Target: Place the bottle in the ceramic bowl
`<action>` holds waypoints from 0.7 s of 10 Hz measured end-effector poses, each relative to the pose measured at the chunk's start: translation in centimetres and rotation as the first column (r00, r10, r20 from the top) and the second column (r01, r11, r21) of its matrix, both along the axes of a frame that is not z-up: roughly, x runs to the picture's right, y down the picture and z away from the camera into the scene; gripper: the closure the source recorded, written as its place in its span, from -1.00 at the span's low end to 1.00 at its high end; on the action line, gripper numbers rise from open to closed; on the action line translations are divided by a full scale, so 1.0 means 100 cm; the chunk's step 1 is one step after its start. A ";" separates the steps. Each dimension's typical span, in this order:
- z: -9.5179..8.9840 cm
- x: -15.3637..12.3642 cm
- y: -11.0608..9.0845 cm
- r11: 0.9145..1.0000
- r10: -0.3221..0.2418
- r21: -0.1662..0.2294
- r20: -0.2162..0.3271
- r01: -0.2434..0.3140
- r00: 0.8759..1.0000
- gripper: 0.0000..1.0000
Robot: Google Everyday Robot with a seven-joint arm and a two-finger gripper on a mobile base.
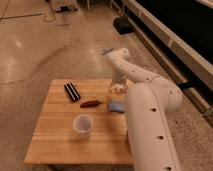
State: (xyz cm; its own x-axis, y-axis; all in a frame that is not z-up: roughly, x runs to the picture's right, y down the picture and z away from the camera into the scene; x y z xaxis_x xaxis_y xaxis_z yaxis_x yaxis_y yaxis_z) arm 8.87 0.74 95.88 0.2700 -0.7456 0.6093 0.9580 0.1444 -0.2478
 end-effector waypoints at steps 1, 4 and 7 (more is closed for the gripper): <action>0.001 -0.001 0.001 1.000 0.001 0.004 0.000 -0.001 1.000 -0.60; -0.006 -0.004 -0.007 1.000 0.000 0.002 0.003 0.000 1.000 -0.60; -0.001 0.001 -0.014 0.999 0.036 0.023 0.004 -0.037 0.999 -0.60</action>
State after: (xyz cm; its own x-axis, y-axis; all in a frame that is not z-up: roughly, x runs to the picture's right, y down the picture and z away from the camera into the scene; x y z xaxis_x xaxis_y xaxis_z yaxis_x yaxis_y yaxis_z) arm 8.99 -0.68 95.81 0.2952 -0.7494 0.5926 0.9528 0.1851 -0.2407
